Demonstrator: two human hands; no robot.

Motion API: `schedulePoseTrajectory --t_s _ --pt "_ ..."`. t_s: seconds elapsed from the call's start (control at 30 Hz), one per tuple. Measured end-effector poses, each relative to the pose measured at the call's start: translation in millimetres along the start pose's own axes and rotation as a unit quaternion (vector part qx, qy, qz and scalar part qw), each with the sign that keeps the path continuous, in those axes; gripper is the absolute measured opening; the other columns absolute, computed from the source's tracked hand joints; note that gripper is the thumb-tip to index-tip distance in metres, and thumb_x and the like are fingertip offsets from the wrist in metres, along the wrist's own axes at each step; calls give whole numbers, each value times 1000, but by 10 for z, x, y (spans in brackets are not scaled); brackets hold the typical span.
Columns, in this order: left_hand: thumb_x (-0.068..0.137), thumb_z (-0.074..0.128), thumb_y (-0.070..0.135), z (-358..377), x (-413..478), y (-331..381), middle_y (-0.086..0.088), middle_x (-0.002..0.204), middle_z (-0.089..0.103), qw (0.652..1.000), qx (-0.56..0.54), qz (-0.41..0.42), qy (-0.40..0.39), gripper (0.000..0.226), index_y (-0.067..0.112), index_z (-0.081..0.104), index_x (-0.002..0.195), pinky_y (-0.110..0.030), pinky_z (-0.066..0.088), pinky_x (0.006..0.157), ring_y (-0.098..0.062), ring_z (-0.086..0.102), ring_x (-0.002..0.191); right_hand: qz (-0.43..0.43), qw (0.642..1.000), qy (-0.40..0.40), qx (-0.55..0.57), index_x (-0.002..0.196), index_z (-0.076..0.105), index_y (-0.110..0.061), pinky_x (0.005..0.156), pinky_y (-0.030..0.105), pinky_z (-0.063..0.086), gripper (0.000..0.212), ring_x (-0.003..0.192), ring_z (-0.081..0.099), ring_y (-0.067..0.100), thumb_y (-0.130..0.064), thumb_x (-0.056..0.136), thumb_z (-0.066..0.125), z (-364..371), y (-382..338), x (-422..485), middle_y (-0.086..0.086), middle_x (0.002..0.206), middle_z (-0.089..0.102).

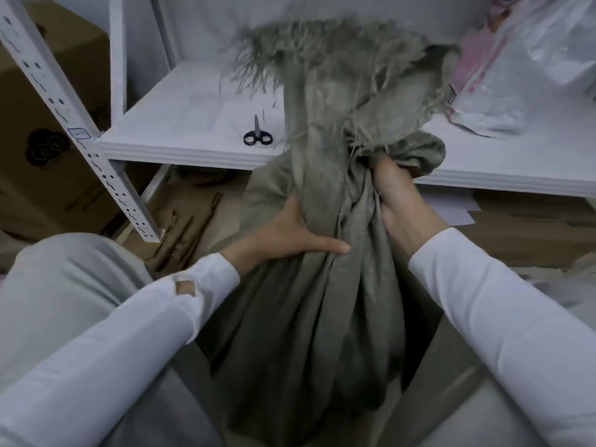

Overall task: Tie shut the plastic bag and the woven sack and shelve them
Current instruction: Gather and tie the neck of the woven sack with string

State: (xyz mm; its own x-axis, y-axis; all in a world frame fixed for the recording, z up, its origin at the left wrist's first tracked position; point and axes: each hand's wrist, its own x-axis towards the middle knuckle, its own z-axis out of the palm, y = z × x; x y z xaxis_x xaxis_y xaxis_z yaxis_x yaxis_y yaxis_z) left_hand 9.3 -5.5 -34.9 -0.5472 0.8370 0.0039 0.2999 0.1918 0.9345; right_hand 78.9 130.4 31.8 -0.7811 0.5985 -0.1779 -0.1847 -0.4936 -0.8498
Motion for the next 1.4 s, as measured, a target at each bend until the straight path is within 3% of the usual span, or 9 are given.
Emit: schedulePoseTrajectory --t_s 0.07,0.2,0.4,0.57,0.67,0.9,1.1,1.23,1.4 --pt "45 92 49 118 25 -66 9 131 56 998 -32 -35 50 109 18 41 136 -22 44 102 3 54 117 6 1000 -1 -6 102 65 -3 73 39 61 18 81 73 26 -16 90 65 -9 -1 -4 12 87 75" --pt "65 88 24 37 51 6 5 121 65 986 -91 -77 117 65 15 59 123 -25 48 98 -5 61 107 36 997 -60 -28 126 59 -3 95 49 52 54 107 67 31 -35 84 72 -77 3 36 17 116 68" --pt "71 81 3 -161 5 303 0 102 72 961 -152 -8 232 33 9 69 101 -26 54 87 -10 68 96 33 959 -158 -232 105 65 -9 84 27 52 42 81 71 7 -33 71 71 -353 -69 21 -6 83 75" --pt "77 70 -6 -243 -123 530 0 100 72 936 -246 50 247 30 6 65 104 -22 54 76 -13 70 95 53 888 -209 -406 116 66 -23 104 35 44 85 113 62 12 -55 41 91 -381 135 -50 -10 118 69" --pt "81 65 -9 -146 -177 583 7 92 74 937 -253 61 232 28 5 65 104 -19 54 73 -9 70 90 95 855 -273 -431 131 58 -23 117 35 29 67 128 50 8 -45 72 80 -236 346 -128 -10 137 56" --pt "81 74 8 -129 -154 490 0 110 70 967 -90 120 206 32 9 66 112 -25 51 93 -7 65 106 128 917 -257 -277 102 66 -24 94 19 49 20 100 65 2 -13 85 68 -269 516 -160 -11 104 71" --pt "64 79 60 -351 -25 310 4 126 63 984 -9 60 168 80 15 57 127 -36 46 104 -7 58 118 104 972 -146 -152 100 69 -9 81 32 59 15 87 73 18 -12 86 66 -151 234 -177 6 94 76" --pt "42 84 68 -299 -31 229 10 127 59 992 -57 -53 102 111 17 47 133 -26 44 102 -1 57 115 -45 989 -46 -135 116 64 -14 88 23 54 38 99 68 6 -34 85 67 -44 -129 -150 -5 110 71" --pt "76 72 27 71 -142 333 30 75 65 966 -228 -98 69 21 30 58 91 -7 50 68 14 62 69 -115 941 -140 -285 123 55 -20 91 10 45 31 98 59 -12 -21 93 62 27 34 -118 -17 113 61"
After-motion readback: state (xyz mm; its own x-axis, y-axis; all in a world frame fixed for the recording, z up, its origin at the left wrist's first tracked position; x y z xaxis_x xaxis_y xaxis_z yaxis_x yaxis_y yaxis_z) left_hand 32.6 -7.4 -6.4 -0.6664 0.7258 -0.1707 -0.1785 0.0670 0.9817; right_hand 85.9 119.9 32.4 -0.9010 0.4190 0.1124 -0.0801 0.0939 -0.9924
